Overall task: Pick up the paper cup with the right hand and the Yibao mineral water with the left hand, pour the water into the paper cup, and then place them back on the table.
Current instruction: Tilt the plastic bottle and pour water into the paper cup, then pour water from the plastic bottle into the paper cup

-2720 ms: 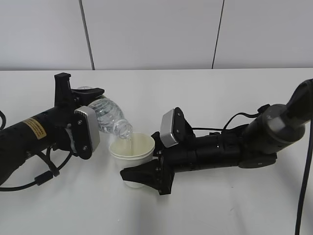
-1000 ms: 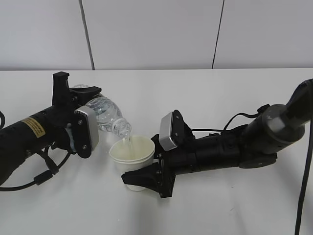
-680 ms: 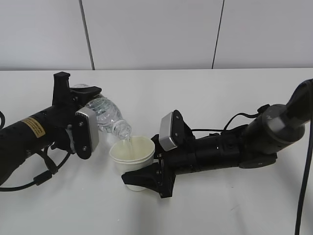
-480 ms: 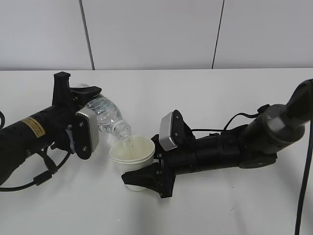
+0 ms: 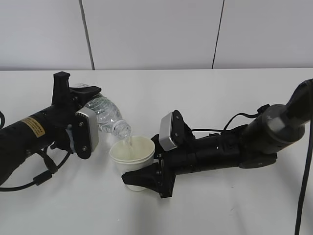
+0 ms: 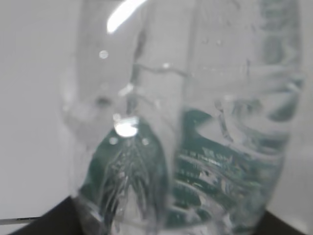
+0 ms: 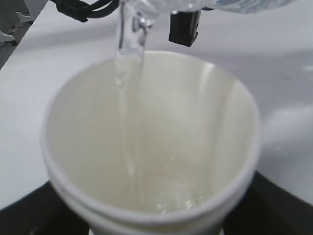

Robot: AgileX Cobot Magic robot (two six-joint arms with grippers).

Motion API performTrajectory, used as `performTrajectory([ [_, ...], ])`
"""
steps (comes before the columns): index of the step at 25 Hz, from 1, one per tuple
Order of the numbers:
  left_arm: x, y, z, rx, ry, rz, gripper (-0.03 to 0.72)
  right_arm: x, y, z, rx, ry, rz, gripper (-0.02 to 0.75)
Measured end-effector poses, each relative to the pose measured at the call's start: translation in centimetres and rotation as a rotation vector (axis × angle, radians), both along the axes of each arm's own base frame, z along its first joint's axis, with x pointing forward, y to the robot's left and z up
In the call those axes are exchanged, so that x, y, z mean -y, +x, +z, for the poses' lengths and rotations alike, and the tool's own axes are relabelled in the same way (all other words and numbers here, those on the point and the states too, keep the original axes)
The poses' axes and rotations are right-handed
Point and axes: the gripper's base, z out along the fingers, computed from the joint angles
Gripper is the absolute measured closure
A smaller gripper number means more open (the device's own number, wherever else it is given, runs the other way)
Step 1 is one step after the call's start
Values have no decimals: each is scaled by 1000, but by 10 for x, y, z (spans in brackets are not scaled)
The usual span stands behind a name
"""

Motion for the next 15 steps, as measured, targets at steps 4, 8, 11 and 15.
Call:
performTrajectory([
  [4,0,0,0,0,0,0,347,0,0,0,0,0,0,206],
  [8,0,0,0,1,-1,0,347,0,0,0,0,0,0,207],
  [11,0,0,0,1,-1,1,347,0,-1,1,1,6,10,207],
  [15,0,0,0,1,-1,1,347,-1,-2,2,2,20,20,206],
])
